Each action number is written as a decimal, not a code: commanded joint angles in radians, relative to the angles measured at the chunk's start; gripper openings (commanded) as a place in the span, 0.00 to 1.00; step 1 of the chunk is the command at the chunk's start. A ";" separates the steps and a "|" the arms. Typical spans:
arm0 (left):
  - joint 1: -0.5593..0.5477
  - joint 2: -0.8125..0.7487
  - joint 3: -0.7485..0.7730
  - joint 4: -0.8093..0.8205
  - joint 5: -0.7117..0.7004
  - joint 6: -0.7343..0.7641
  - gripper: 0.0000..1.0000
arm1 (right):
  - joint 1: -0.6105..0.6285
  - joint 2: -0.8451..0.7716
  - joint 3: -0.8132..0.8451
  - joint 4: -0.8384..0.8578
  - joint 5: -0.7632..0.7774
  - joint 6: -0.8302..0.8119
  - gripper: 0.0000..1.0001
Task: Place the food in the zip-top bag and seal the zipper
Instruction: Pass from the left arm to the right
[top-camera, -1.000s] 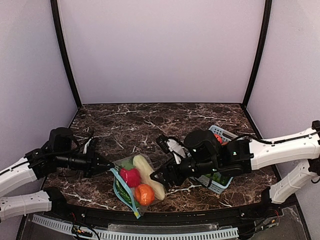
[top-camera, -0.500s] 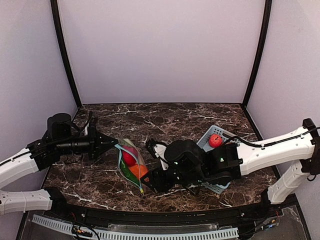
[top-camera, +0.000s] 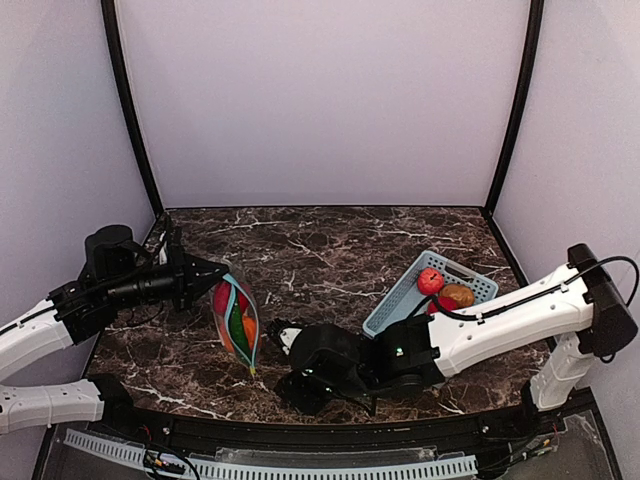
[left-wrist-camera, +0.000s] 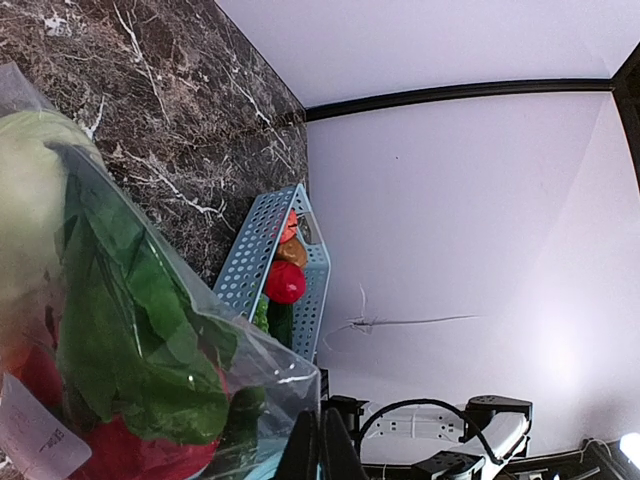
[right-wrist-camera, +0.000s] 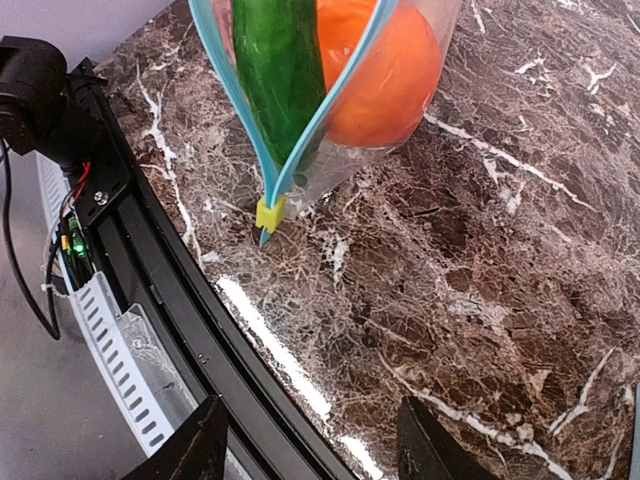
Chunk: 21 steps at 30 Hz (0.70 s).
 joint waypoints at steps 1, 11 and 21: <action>-0.002 -0.008 -0.002 0.046 -0.021 -0.009 0.01 | 0.012 0.073 0.067 0.017 0.031 -0.050 0.55; -0.002 -0.007 0.004 0.064 -0.050 -0.010 0.01 | -0.014 0.185 0.117 0.095 0.052 -0.111 0.49; -0.002 -0.013 0.013 0.049 -0.062 -0.003 0.01 | -0.053 0.227 0.110 0.227 0.051 -0.161 0.38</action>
